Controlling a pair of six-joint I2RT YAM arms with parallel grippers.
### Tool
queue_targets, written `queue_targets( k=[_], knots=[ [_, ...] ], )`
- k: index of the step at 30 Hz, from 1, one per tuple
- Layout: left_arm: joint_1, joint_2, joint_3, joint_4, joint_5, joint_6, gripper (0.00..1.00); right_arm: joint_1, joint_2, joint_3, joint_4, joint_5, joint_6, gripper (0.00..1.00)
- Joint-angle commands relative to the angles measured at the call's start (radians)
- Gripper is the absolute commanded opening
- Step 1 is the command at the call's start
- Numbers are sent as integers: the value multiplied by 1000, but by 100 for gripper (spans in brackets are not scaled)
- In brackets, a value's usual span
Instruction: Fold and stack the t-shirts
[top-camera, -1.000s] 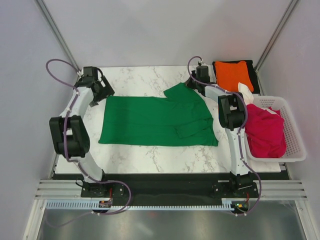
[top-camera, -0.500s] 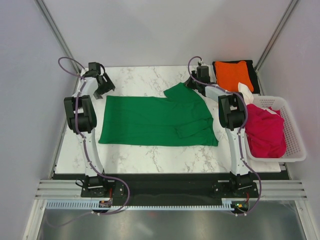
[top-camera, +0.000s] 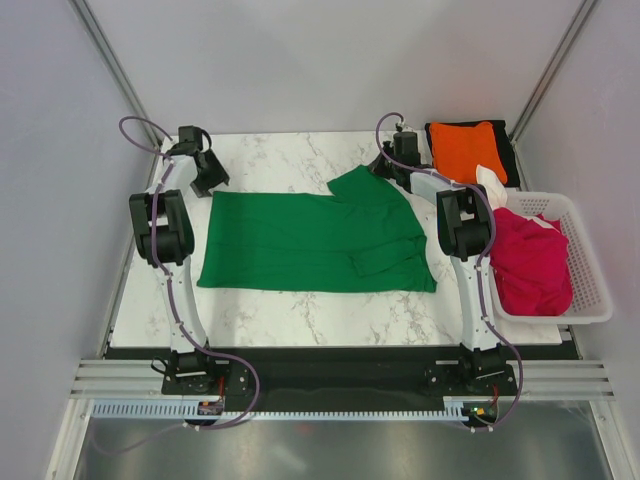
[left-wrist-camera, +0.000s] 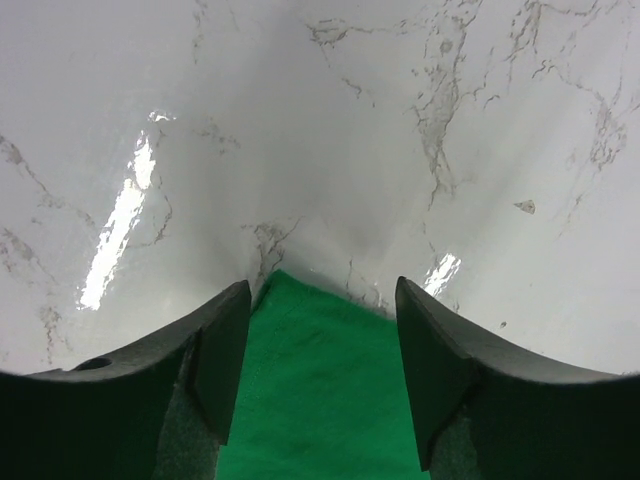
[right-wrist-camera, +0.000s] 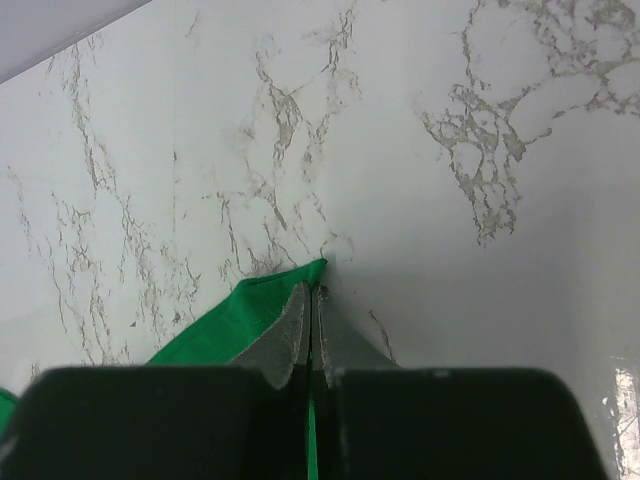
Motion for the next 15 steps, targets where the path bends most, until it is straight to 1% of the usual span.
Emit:
queue_targets(
  k=[1, 4, 5, 7, 8, 9, 10, 12, 13, 14, 15],
  knots=[
    [-2, 8, -8, 22, 12, -18, 65, 7, 59, -25, -161, -16, -11, 0],
    [-3, 8, -19, 26, 12, -18, 56, 6, 58, -25, -161, -17, -11, 0],
    [-2, 10, -22, 26, 12, -18, 50, 6, 58, -27, -161, -19, -11, 0],
    [-2, 11, -23, 28, 12, -17, 42, 7, 58, -28, -159, -17, -11, 0],
    [-2, 11, -25, 28, 12, -18, 35, 6, 56, -28, -159, -20, -13, 0],
    [-2, 10, -28, 28, 12, -17, 32, 4, 58, -27, -159, -19, -13, 0],
    [-3, 10, -31, 26, 12, -15, 24, 6, 56, -27, -161, -19, -13, 0],
    [-3, 5, -36, 26, 12, -15, 16, 4, 53, -30, -156, -25, -14, 0],
    [-2, -4, -40, 25, 12, -11, 8, 6, 47, -36, -146, -31, -19, 0],
    [-2, -12, -42, 25, 12, -11, 4, 4, 44, -40, -139, -40, -22, 0],
    [-2, -19, -43, 25, 33, -11, 2, 1, 41, -39, -136, -68, -22, 0]
  ],
)
